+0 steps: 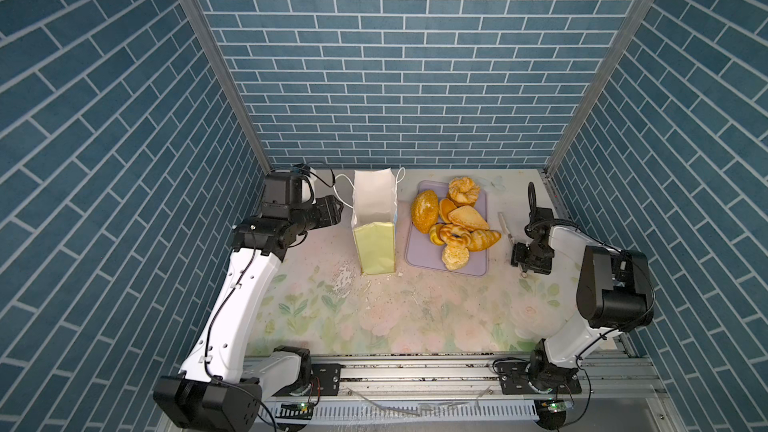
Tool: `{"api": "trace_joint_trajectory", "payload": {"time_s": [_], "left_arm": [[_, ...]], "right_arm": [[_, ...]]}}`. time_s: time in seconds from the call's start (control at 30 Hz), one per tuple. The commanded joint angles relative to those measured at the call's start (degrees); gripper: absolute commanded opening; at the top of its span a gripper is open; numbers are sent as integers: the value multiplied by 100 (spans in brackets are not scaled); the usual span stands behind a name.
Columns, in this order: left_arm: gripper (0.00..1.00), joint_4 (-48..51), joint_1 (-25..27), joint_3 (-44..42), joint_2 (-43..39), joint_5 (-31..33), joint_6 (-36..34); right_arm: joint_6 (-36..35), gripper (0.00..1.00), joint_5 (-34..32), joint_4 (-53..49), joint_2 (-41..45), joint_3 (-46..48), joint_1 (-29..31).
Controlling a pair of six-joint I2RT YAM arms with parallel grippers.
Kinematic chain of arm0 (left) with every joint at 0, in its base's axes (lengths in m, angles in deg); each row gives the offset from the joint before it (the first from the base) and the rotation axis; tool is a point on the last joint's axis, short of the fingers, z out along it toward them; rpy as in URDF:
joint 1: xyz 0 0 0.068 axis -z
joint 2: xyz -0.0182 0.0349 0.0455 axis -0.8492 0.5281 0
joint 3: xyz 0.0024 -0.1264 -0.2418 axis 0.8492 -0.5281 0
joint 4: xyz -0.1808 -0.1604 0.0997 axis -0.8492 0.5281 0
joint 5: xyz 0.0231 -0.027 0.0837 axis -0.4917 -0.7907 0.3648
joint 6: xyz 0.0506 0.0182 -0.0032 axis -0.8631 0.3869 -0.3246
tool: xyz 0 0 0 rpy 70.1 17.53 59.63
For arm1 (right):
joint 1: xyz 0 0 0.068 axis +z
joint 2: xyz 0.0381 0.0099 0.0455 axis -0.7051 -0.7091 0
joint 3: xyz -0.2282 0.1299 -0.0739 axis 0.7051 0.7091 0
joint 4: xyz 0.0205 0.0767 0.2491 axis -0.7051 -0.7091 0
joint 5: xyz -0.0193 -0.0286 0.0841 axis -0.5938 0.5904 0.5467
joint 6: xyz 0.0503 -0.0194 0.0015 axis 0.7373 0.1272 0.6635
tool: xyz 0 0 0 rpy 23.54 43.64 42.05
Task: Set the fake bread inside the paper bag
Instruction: 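Grasp the metal tongs at their hinge end with the right gripper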
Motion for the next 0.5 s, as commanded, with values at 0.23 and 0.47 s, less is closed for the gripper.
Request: {"api": "trace_joint_trajectory", "payload": {"time_s": [0.23,0.47], "left_arm": [[67,24,14,437,397,82,-119],[67,6,14,390,396,147,-116]], "right_arm": [[-154,65,141,18,-600,-671,-11],[-174,65,56,16,-676,-668,-20]]}}
